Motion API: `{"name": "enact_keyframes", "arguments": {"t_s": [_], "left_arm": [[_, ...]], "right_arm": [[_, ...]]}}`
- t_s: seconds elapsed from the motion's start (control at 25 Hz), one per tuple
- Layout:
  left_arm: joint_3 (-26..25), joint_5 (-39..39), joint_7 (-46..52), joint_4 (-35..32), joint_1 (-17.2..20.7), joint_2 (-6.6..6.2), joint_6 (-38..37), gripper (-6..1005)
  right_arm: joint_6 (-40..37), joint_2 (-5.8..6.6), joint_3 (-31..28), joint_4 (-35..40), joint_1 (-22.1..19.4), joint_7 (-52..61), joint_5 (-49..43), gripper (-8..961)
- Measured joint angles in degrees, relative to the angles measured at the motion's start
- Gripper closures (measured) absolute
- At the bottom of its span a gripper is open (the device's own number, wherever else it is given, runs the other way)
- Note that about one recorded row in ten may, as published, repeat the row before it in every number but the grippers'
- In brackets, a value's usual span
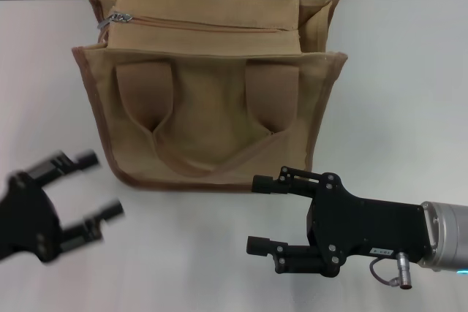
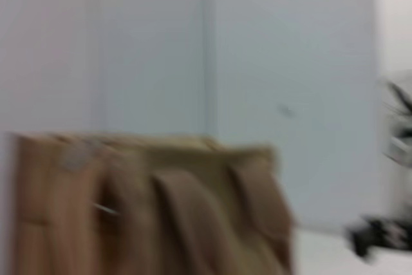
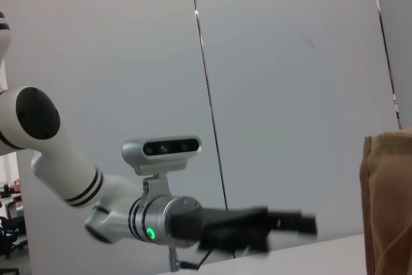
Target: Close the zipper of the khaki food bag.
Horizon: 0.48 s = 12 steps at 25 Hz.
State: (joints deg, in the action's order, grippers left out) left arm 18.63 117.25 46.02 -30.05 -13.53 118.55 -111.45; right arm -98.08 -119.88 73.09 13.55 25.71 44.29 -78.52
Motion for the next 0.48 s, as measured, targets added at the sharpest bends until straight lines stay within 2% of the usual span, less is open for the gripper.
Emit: {"name": "enact_keyframes", "arguments": {"t_s": [0.08,0.12,0.24,0.28,0.4,0.48], "left_arm": [[-5.36,-1.81,-0.03,2.41,-0.02,-0.1,-0.03,278],[-10.31,-4.78,-0.05,5.05,-0.3,-0.05,0.84,281],[-11.82,-6.42,-0.07,6.37,-0.55,0.05,2.06,291],[-14.12,-9.44,0.02,9.0,-1.59,0.09,6.22,294],[-15.01,-12.03,1.34,12.08,-5.36,0.09,15.96,303],[-14.8,-12.0,1.33,12.67,-7.11,0.13,18.44,310]], "right_arm": [[0.0,0.0,-0.04,-0.35,0.04,0.0,0.05,195],[0.0,0.0,-0.06,-0.5,0.05,0.0,0.07,195],[0.0,0.0,-0.06,-0.8,0.06,0.0,0.12,195],[0.0,0.0,-0.07,-0.9,0.07,0.0,0.13,194],[-0.01,0.0,-0.06,-1.45,0.12,0.0,0.13,194],[-0.01,0.0,-0.06,-1.63,0.12,0.0,0.14,194]]}}
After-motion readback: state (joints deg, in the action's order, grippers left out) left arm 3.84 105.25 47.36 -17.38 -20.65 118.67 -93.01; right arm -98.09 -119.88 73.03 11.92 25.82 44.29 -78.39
